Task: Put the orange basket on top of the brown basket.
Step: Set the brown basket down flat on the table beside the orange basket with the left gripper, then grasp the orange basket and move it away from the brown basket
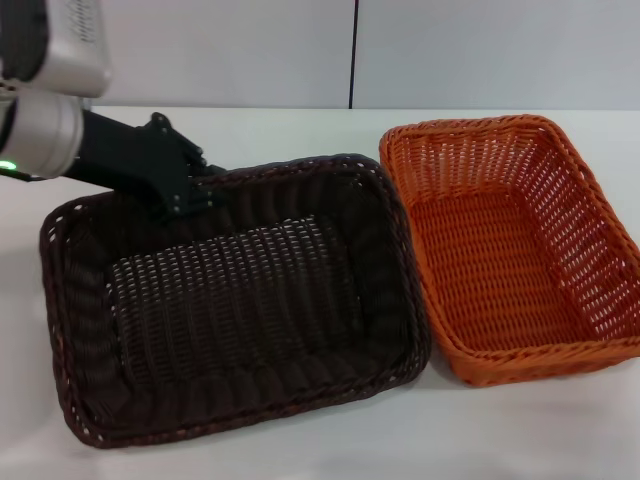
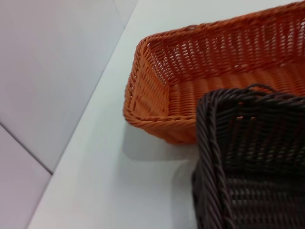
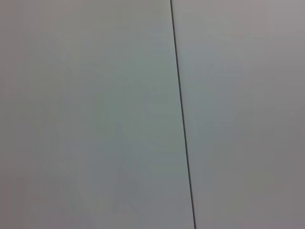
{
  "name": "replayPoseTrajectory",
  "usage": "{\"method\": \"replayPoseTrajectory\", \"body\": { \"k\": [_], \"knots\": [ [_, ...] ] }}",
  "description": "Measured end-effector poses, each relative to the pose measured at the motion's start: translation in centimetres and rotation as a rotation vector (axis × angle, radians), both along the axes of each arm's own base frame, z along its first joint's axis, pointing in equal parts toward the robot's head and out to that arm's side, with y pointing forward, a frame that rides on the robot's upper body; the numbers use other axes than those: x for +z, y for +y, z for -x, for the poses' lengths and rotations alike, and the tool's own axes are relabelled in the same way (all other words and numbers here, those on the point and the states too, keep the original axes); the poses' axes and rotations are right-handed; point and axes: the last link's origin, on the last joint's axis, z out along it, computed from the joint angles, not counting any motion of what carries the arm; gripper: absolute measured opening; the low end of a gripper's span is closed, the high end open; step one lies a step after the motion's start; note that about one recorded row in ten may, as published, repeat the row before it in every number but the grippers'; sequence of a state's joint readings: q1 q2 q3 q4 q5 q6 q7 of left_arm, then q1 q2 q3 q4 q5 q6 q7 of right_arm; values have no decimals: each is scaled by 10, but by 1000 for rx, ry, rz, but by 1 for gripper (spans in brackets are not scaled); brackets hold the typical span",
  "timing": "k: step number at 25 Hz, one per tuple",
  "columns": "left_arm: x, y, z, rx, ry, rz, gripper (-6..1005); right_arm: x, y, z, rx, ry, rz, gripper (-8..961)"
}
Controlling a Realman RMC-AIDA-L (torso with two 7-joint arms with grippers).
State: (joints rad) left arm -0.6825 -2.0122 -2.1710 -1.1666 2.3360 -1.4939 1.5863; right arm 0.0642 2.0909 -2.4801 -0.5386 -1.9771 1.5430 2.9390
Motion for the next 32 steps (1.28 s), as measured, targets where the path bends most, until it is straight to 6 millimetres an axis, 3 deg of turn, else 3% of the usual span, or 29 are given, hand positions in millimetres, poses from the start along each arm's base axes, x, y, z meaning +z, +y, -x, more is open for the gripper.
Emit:
{"method": "replayPoseTrajectory", "body": {
  "k": [9,13,19,20,21,22,25,26,32],
  "knots": [
    [-12,10,-7,-32,18,-62,211,-1,2,2,9,-1,4,586],
    [-10,14,-11,-52,15,-112,388,-1,2,2,11,-3,5,587],
    [13,22,-24,-90,-95,-317,575,0,6,6,25,9,2,587],
    [23,22,-25,-96,-145,-395,604,1,9,8,28,25,-1,587],
    [51,16,-33,-117,-344,-646,629,2,13,10,33,46,-5,587],
    [64,13,-35,-117,-430,-771,655,3,19,13,37,66,-5,587],
    [81,6,-35,-97,-524,-928,731,6,38,24,72,89,6,587],
    [101,-7,-24,-13,-614,-1120,730,6,45,29,92,92,15,587],
    [101,-15,-23,50,-611,-1244,728,3,82,56,165,109,95,587]
  ]
}}
